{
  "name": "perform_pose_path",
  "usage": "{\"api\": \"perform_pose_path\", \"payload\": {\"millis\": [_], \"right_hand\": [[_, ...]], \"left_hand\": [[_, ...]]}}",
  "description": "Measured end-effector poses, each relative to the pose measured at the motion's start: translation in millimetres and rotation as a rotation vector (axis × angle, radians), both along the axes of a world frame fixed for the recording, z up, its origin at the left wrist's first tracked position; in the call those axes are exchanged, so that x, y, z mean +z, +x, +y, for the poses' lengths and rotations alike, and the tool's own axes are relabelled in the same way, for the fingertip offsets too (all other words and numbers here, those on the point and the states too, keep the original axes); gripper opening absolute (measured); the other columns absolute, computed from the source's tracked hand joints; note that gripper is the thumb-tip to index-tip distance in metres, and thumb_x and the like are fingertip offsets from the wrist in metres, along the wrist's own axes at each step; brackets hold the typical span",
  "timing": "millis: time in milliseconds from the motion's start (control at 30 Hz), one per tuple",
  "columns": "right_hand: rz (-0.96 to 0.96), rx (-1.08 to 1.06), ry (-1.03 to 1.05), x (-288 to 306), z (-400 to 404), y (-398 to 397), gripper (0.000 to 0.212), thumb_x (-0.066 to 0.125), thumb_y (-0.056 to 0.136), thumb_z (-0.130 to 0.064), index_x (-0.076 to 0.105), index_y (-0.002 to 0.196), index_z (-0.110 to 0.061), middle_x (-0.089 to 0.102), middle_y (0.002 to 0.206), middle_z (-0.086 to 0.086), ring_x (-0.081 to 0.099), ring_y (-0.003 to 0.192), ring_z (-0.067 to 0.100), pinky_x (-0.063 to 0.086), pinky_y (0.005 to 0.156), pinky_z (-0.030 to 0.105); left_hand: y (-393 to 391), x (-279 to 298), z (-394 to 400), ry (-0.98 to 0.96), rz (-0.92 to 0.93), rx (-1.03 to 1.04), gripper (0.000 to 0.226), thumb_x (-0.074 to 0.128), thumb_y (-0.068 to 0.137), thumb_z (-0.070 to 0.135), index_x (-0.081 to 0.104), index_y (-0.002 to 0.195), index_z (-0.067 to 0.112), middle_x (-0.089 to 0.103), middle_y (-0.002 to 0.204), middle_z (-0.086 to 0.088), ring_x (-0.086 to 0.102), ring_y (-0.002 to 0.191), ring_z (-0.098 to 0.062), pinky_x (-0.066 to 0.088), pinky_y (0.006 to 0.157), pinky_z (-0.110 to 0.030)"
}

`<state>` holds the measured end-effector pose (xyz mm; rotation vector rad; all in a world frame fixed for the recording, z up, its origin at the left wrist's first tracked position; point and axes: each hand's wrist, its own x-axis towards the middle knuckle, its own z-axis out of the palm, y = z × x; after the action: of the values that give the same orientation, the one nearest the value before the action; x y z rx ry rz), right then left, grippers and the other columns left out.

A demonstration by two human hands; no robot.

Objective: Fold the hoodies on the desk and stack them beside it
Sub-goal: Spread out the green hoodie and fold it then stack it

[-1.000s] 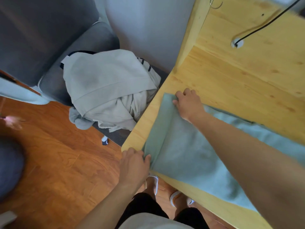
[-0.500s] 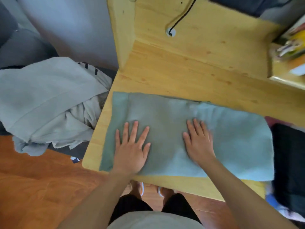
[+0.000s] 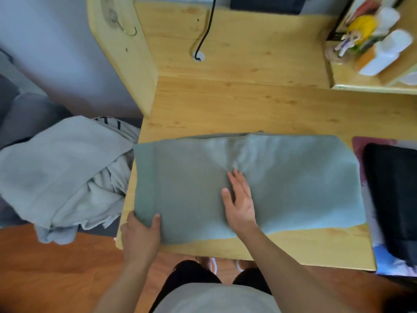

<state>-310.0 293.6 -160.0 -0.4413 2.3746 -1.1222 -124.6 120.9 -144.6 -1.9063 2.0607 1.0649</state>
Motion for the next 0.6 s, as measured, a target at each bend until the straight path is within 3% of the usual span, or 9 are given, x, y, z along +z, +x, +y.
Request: {"api": "perform_pose_path", "payload": {"millis": [67,133,200,233,300,367,400,500,600], "right_hand": [[-0.055,0.012,-0.040,6.8,-1.5,-3.6,0.055,0.049,0.104,-0.034,0.034,0.156,-0.025,0.024,0.162,-0.015,0.013,0.152,0.001,0.015,0.126,0.033],[-0.120,0.000,-0.061,19.2,3.7,-8.9,0.056,0.051,0.104,-0.028,0.032,0.156,-0.027,0.024,0.163,-0.013,0.015,0.150,0.000,0.015,0.125,0.030],[-0.030,-0.030,-0.006,29.6,12.4,-6.1,0.053,0.050,0.104,-0.025,0.035,0.155,-0.027,0.026,0.163,-0.013,0.018,0.149,0.001,0.016,0.122,0.025],[0.038,-0.027,0.054,32.3,16.3,0.1,0.052,0.047,0.104,-0.027,0.036,0.155,-0.027,0.026,0.162,-0.013,0.018,0.150,0.004,0.016,0.120,0.023],[0.046,0.086,0.231,33.3,18.4,16.3,0.056,0.037,0.106,-0.040,0.028,0.159,-0.025,0.017,0.166,-0.007,0.010,0.153,0.012,0.008,0.122,0.025],[0.032,0.262,0.422,22.0,17.6,27.6,0.069,0.012,0.101,-0.057,0.012,0.162,-0.023,0.000,0.170,-0.001,-0.002,0.155,0.018,0.000,0.124,0.031],[0.019,0.291,0.449,19.1,14.7,27.0,0.069,0.009,0.102,-0.056,0.007,0.162,-0.023,-0.005,0.170,0.000,-0.006,0.155,0.020,-0.001,0.124,0.033],[-0.271,0.211,0.221,38.9,8.6,6.4,0.057,0.033,0.109,-0.035,0.014,0.161,-0.026,0.006,0.169,-0.005,0.003,0.155,0.016,0.005,0.125,0.033],[-0.778,-0.062,-0.290,75.2,43.9,-26.2,0.051,0.049,0.107,-0.028,0.035,0.155,-0.026,0.039,0.156,-0.006,0.039,0.141,0.011,0.029,0.118,0.029]], "left_hand": [[-6.4,11.3,-4.7,0.103,0.069,0.145,0.067,0.073,0.088,0.043,0.051,0.136,0.002,0.063,0.127,-0.019,0.062,0.111,-0.039,0.051,0.092,-0.048],[-16.5,25.7,-14.4,0.319,0.199,0.316,0.043,0.074,0.090,0.030,0.063,0.122,0.003,0.072,0.111,-0.011,0.068,0.090,-0.028,0.053,0.076,-0.038],[-22.1,42.5,-26.5,0.645,0.411,0.488,0.015,0.068,0.092,0.016,0.069,0.107,0.013,0.078,0.090,-0.004,0.072,0.067,-0.020,0.054,0.056,-0.028],[-23.0,54.2,-33.0,0.732,0.495,0.528,0.014,0.064,0.092,0.012,0.069,0.104,0.016,0.078,0.085,-0.002,0.072,0.062,-0.017,0.054,0.050,-0.026],[-25.0,74.8,-42.6,0.760,0.654,0.566,0.027,0.058,0.092,0.006,0.070,0.115,0.013,0.079,0.095,-0.005,0.075,0.070,-0.018,0.058,0.052,-0.028],[-32.0,98.9,-38.0,0.757,0.766,0.519,0.034,0.054,0.092,0.004,0.067,0.123,0.007,0.078,0.104,-0.009,0.076,0.077,-0.021,0.060,0.055,-0.030],[-39.1,113.0,-31.3,0.754,0.816,0.467,0.033,0.053,0.093,0.004,0.067,0.123,0.006,0.078,0.104,-0.009,0.076,0.078,-0.021,0.060,0.056,-0.030],[-70.0,153.1,-2.2,0.685,0.933,0.282,0.035,0.052,0.095,0.006,0.067,0.126,0.008,0.075,0.117,-0.011,0.074,0.098,-0.026,0.061,0.068,-0.037],[-112.8,188.2,36.8,0.627,0.994,0.030,0.036,0.058,0.094,0.008,0.065,0.129,0.008,0.072,0.121,-0.016,0.069,0.111,-0.035,0.056,0.086,-0.050]]}}
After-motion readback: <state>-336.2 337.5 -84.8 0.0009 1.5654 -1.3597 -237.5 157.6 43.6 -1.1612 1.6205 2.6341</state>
